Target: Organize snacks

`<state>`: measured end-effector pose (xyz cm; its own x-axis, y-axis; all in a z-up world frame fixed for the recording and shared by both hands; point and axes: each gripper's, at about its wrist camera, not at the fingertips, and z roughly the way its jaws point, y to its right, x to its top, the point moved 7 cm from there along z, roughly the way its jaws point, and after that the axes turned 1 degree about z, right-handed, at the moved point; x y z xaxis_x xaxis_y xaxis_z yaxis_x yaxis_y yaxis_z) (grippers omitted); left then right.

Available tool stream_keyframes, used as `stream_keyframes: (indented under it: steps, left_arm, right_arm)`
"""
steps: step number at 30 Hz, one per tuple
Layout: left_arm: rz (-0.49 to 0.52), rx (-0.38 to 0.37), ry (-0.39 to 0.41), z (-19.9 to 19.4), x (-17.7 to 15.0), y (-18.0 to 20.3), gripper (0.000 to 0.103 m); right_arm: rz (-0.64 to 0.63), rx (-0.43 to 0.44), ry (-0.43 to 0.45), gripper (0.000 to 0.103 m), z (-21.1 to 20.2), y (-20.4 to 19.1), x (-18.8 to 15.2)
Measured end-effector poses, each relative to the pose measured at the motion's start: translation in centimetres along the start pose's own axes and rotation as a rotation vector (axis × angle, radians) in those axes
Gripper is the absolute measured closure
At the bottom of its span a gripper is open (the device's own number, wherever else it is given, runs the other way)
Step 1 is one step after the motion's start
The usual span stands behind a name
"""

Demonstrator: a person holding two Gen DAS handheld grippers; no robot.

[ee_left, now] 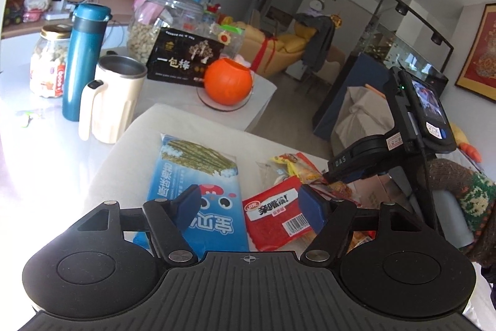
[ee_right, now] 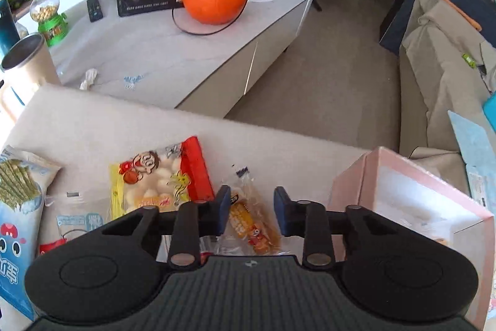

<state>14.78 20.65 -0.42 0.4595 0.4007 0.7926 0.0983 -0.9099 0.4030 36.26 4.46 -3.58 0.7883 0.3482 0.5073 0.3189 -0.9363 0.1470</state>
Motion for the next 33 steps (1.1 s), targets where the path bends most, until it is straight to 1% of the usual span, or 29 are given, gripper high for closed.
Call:
stream_keyframes:
  steps: [3,5,9,12,15,17,20,22,24,26,27,28,29,30,33]
  left_arm:
    - [-0.008,-0.003,-0.025,0.3,-0.3,0.0,0.035]
    - [-0.001,-0.003,-0.039,0.6,-0.7,0.1,0.044]
    - [0.040,-0.006,-0.058,1.1,-1.4,0.9,0.044]
    - [0.088,0.003,-0.068,1.5,-2.1,1.7,0.044]
    - [0.113,-0.007,-0.086,1.8,-2.8,2.3,0.044]
    - [0.109,-0.015,-0.084,1.6,-2.7,2.7,0.045]
    - [0.097,-0.012,-0.038,0.4,-1.4,3.3,0.045]
    - [0.108,-0.048,-0.031,-0.3,-0.6,4.4,0.045]
    - [0.129,-0.083,-0.058,-0.3,-0.5,5.9,0.045]
    - [0.161,-0.114,-0.114,0.5,-1.0,7.7,0.045]
    - [0.181,-0.131,-0.147,1.1,-1.4,8.7,0.045]
    - [0.203,-0.144,-0.177,1.9,-1.8,9.8,0.045]
    - [0.226,-0.151,-0.204,2.8,-2.1,10.8,0.045]
    - [0.245,-0.149,-0.225,3.7,-2.3,11.6,0.045]
    - [0.283,-0.098,-0.272,6.8,-2.9,13.3,0.045]
  right_arm:
    - [-0.014,0.027,-0.009,0.081,-1.1,-0.7,-1.1]
    - [-0.009,0.074,-0.021,0.083,-2.1,-1.2,-2.0]
    - [0.019,0.229,-0.058,0.084,-4.5,-2.2,-4.6]
    - [0.025,0.319,-0.086,0.084,-6.0,-2.8,-7.1]
    - [0.016,0.354,-0.086,0.084,-7.3,-2.6,-9.9]
    - [0.019,0.369,-0.076,0.084,-8.2,-1.9,-11.7]
    - [0.043,0.403,-0.069,0.084,-9.6,-0.6,-14.0]
    - [0.053,0.417,-0.042,0.084,-10.7,0.5,-15.3]
    - [0.016,0.399,0.032,0.079,-12.0,1.4,-16.2]
    - [-0.029,0.360,0.108,0.061,-13.3,2.2,-16.6]
    - [-0.045,0.341,0.136,0.056,-13.8,2.6,-16.8]
    - [-0.055,0.328,0.152,0.049,-14.1,3.0,-17.0]
    - [-0.058,0.315,0.165,0.046,-14.2,3.5,-17.2]
    - [-0.050,0.306,0.170,0.045,-14.2,4.2,-17.4]
    - [-0.018,0.302,0.167,0.045,-13.4,5.7,-18.3]
